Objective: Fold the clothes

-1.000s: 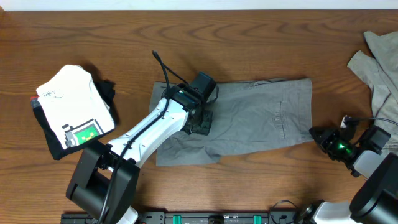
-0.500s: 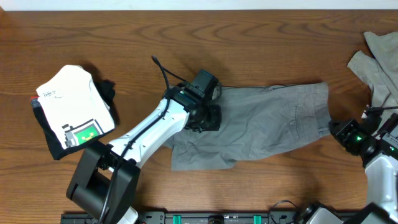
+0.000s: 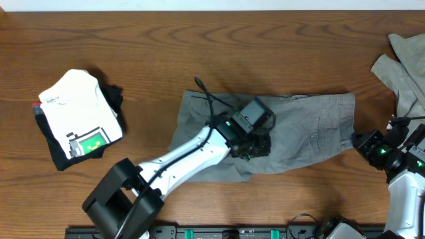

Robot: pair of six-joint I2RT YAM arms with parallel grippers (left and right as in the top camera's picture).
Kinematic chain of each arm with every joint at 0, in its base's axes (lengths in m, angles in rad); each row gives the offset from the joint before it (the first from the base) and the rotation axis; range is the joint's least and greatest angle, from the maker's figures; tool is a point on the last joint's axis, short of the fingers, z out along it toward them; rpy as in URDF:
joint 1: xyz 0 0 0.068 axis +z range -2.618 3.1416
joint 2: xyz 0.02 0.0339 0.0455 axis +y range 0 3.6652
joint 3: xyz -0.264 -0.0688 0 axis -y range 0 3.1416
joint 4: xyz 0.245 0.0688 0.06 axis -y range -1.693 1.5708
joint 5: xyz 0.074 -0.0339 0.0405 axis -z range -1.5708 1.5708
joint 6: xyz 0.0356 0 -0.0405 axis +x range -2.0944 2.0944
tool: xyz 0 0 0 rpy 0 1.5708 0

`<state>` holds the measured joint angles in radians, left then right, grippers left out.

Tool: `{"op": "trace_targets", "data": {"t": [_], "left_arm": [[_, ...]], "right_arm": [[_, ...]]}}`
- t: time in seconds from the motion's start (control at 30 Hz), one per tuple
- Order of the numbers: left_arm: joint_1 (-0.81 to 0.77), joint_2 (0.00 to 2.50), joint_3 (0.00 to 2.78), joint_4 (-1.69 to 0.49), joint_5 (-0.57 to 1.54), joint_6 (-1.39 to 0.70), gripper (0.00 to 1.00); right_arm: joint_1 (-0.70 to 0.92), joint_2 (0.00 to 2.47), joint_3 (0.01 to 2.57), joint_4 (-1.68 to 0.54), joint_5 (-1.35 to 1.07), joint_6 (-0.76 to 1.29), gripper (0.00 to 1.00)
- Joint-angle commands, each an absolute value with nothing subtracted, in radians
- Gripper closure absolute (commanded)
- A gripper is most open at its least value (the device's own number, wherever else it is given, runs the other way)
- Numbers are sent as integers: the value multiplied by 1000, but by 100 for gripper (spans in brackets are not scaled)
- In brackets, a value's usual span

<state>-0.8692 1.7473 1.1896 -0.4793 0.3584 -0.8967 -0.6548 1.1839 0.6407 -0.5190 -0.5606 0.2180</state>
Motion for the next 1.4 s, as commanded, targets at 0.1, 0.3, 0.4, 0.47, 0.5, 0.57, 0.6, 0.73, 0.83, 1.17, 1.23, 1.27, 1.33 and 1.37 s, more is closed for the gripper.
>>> {"op": "trace_targets", "data": {"t": [0.1,0.3,0.4,0.47,0.5,0.57,0.6,0.73,0.83,1.17,1.23,1.27,1.33,1.37], "left_arm": [[-919,1787,1184,-453,178,-1082,69],[-920,1869,1184,-439,124,-1119,69],[-916,1945,1184,-393,118,-1121,69],[-910,1988,1184,-359,119,-1121,69],[-906,2007,1184,-342,126,-1121,69],[-896,2040,1184,-304,156,-1119,69],[-892,2050,1184,-292,174,-1117,69],[-889,2055,1184,-277,191,-1095,69],[-889,2055,1184,-261,208,-1085,69],[-889,2052,1184,-243,323,-1019,69],[-887,2049,1184,-252,326,-997,69],[-886,2045,1184,-260,326,-987,70],[-877,2022,1184,-283,321,-934,73],[-874,2008,1184,-294,310,-917,73]], "right_arm": [[-653,1169,659,-535,-566,193,99],[-653,1166,662,-548,-569,185,99],[-653,1149,683,-580,-569,174,99],[-649,1132,710,-615,-569,165,99],[-644,1122,726,-633,-569,159,99],[-618,1095,767,-678,-574,136,99],[-593,1077,797,-709,-573,118,99],[-457,1026,900,-784,-572,84,99],[-336,1008,953,-797,-570,84,99],[123,1064,984,-687,-434,142,99],[189,1085,984,-666,-392,162,99],[211,1093,984,-660,-376,168,98],[250,1112,984,-646,-350,179,98],[261,1119,984,-640,-347,179,98]]}}
